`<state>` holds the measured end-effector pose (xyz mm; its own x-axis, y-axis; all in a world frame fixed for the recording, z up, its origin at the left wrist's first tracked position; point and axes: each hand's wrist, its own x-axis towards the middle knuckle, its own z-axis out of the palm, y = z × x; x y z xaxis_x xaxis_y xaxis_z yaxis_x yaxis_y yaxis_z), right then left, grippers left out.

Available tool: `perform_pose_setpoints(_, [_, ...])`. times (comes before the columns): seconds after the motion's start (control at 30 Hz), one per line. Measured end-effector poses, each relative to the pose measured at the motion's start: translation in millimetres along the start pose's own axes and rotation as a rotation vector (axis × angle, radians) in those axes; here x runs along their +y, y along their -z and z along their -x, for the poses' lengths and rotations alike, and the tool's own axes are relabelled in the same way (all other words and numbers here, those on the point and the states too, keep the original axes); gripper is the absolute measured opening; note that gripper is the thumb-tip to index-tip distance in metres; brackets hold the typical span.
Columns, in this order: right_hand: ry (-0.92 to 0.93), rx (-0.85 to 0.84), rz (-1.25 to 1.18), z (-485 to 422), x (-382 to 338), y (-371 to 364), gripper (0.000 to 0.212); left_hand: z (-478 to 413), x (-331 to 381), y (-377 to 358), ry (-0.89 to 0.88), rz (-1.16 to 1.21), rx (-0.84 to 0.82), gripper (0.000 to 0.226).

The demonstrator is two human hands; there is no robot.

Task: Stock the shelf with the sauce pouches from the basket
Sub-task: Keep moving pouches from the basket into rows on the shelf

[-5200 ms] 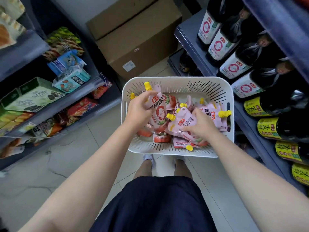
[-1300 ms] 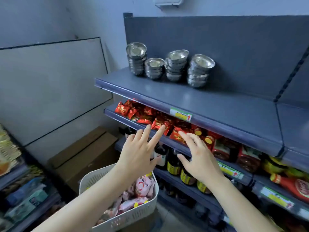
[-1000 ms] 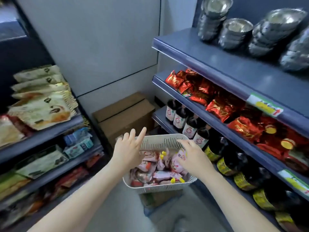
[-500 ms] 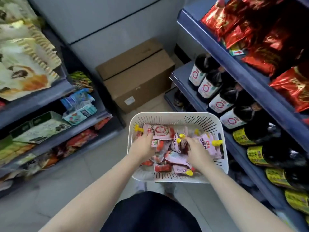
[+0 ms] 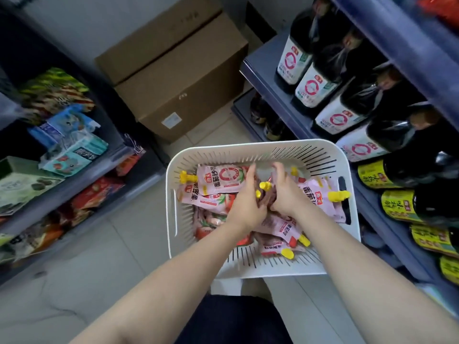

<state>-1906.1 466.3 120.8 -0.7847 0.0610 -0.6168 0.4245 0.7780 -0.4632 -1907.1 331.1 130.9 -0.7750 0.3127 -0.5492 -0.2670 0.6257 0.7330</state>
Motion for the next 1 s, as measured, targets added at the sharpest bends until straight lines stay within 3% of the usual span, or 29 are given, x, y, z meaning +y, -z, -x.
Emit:
perform_pose_setpoints(0.1, [0.032,-0.059,0.045,-6,1,-9,0.127,3,-6,12,0.052,0.055,0.110,0.092])
perform_pose_setpoints(0.17, [0.080,-0.050,0.026,-8,5,-14,0.133,8,-8,24,0.040,0.073,0.151,0.092])
perform_pose_setpoints(0.43, [0.096,0.163,-0.327,4,15,-13,0.108,41,12,59,-0.102,0.013,0.211,0.087])
perform_pose_setpoints(0.57, [0.117,0.097,-0.562,18,-4,3,0.097,49,7,89,-0.036,-0.048,0.244,0.080])
perform_pose_setpoints(0.67, [0.176,-0.003,-0.677,24,-9,14,0.071,39,-12,95,0.073,-0.079,0.212,0.081])
perform_pose_setpoints(0.8, [-0.025,-0.233,-0.903,27,-7,11,0.024,22,-30,81,0.263,-0.142,0.251,0.071])
perform_pose_setpoints(0.9, [-0.270,-0.226,-1.029,25,6,-9,0.024,15,-33,75,0.243,-0.084,0.348,0.060])
perform_pose_setpoints(1.0, [-0.357,-0.073,-0.924,26,13,-26,0.024,11,-30,69,0.203,-0.058,0.367,0.043])
